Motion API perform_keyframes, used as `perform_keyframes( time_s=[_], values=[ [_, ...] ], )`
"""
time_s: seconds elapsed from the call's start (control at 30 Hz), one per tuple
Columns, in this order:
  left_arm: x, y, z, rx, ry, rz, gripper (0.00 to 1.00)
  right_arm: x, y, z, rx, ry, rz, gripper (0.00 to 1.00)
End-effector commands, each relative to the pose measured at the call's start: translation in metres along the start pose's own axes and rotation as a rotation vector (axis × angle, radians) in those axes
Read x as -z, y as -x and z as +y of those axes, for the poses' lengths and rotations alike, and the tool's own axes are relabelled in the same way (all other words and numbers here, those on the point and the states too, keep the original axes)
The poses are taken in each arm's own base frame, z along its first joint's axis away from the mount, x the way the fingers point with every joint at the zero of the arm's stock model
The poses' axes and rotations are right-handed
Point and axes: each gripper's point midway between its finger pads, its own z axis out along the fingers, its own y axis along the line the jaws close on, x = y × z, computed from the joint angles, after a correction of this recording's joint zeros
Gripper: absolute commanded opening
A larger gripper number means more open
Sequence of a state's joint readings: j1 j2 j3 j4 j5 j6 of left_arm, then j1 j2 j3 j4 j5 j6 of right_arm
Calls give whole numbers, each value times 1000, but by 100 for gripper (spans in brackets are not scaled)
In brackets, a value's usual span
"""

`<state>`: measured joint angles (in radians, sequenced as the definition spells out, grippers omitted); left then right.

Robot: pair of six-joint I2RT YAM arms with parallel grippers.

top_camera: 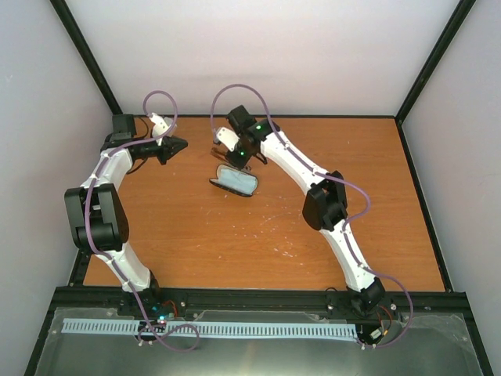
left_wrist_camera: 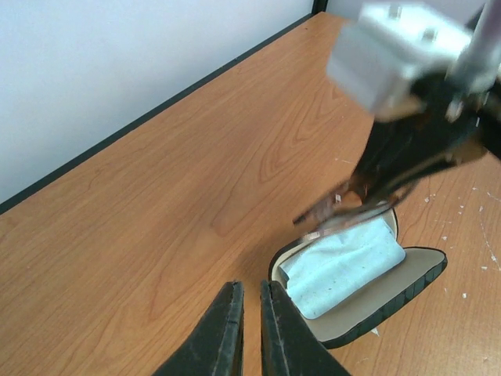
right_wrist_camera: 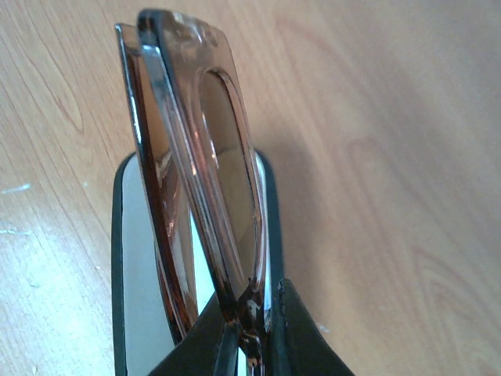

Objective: Organize the sunglasses
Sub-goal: Place the sunglasses in the sunglasses case.

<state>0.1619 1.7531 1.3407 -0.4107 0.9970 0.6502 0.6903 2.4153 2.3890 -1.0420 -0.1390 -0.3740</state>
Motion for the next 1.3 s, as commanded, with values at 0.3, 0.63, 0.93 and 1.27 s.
perform_keyframes(
  time_s=[0.3,0.63,0.93,1.27],
  values=[
    [2,5,0,-48,-22,-37,10,-8,-32,25,-47,249,81,3],
    [1,2,-4,-44,-32,-38,10,-25,-37,29,-59,282,90,3],
    [2,-1,-7,-49,-33,-33,10,-40,-44,30,-73,286,112,4],
    [1,-2,-5,-54,-32,-35,10,-52,-48,29,-90,277,122,9]
  ],
)
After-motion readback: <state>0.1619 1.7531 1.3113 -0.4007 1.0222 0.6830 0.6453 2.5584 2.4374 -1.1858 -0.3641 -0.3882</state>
